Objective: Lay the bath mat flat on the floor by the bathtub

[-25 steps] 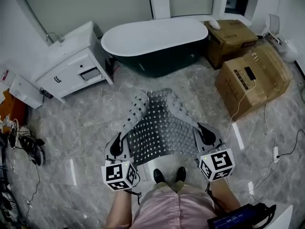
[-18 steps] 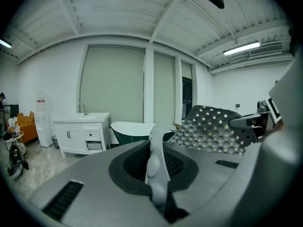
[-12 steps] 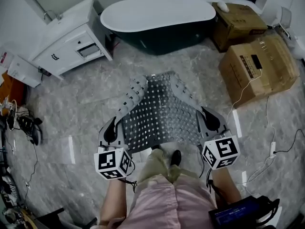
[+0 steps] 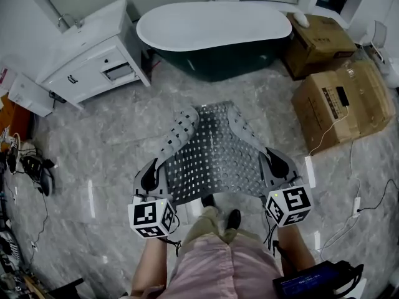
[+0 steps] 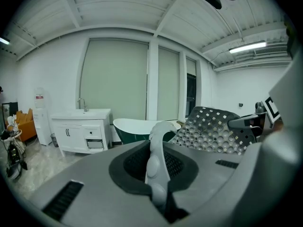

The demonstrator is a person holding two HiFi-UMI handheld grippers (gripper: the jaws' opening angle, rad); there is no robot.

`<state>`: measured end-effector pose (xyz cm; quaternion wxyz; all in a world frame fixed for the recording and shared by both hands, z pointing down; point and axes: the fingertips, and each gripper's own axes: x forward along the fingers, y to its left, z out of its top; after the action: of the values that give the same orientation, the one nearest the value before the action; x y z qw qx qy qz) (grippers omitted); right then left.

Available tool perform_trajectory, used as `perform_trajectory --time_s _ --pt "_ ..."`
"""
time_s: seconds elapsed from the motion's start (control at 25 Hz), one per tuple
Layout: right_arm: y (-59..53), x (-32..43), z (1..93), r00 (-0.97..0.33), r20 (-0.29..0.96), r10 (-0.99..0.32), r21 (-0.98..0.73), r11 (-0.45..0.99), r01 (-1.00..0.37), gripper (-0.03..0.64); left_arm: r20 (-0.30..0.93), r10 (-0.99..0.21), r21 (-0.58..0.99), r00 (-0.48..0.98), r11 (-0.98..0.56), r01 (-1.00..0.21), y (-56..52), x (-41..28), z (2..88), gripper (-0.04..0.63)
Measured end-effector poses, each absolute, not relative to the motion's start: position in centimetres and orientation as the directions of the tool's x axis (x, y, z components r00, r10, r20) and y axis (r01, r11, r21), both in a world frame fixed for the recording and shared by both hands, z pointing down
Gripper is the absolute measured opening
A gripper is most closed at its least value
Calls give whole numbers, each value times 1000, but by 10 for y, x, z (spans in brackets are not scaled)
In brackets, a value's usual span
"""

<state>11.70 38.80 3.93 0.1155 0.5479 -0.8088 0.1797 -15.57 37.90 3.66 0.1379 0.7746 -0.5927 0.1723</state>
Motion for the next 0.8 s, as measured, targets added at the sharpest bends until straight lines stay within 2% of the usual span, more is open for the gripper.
perform_trajectory --time_s 0.56,0.8 --pt "307 75 5 -304 316 -899 -101 287 -953 28 338 -890 29 306 -315 -949 283 -196 15 34" --pt "293 73 7 -276 323 -905 -88 262 -961 28 339 -881 37 329 -337 -941 261 -198 24 34"
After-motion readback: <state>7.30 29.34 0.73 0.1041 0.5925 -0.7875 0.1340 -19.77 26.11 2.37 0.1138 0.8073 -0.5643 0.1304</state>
